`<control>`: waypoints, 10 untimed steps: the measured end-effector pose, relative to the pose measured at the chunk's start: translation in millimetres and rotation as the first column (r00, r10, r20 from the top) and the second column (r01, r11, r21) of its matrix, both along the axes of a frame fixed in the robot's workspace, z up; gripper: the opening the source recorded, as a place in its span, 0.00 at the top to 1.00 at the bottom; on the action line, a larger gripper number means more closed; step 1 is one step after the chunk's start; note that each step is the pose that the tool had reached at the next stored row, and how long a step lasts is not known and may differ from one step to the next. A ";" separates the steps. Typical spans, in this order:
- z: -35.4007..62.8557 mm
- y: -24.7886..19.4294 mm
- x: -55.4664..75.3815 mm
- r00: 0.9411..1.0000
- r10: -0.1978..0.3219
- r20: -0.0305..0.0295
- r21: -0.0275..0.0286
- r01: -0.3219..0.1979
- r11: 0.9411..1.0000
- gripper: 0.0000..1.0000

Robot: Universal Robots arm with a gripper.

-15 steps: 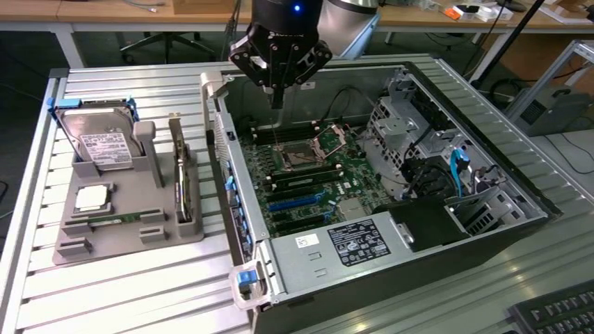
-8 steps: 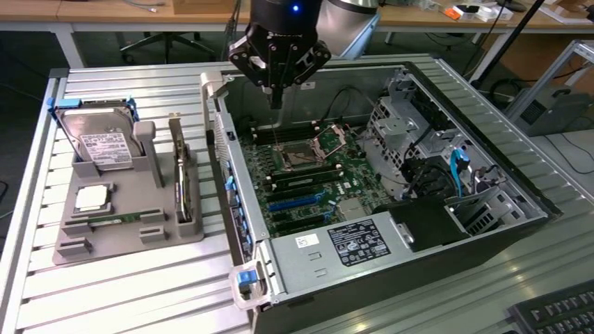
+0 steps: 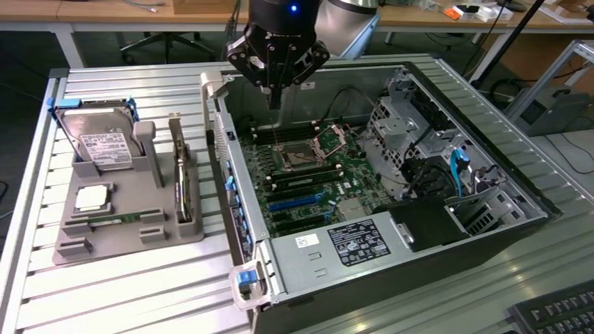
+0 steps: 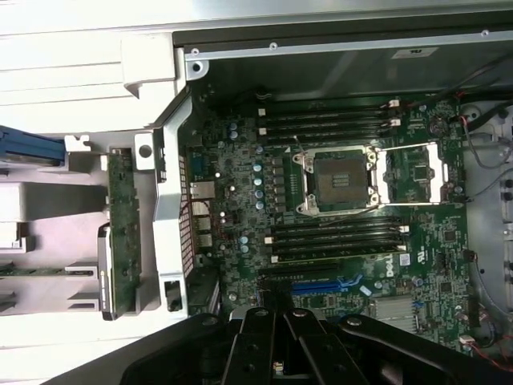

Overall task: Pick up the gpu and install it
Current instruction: 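Reach for the gpu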

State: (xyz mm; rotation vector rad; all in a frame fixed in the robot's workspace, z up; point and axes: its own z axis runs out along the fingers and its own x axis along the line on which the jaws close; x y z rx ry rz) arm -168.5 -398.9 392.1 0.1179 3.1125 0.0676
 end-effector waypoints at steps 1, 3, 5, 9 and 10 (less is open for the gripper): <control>0.0 0.0 -0.3 1.000 0.000 0.000 0.000 0.000 1.000 0.89; -0.1 0.0 -0.9 1.000 0.000 0.000 0.000 0.000 1.000 0.89; -0.1 0.0 -1.4 1.000 0.000 0.000 0.000 0.000 1.000 0.89; -0.2 0.0 -2.6 1.000 0.000 0.000 0.000 0.000 1.000 0.89; -0.2 0.0 -3.0 1.000 0.000 0.000 0.000 0.000 1.000 0.89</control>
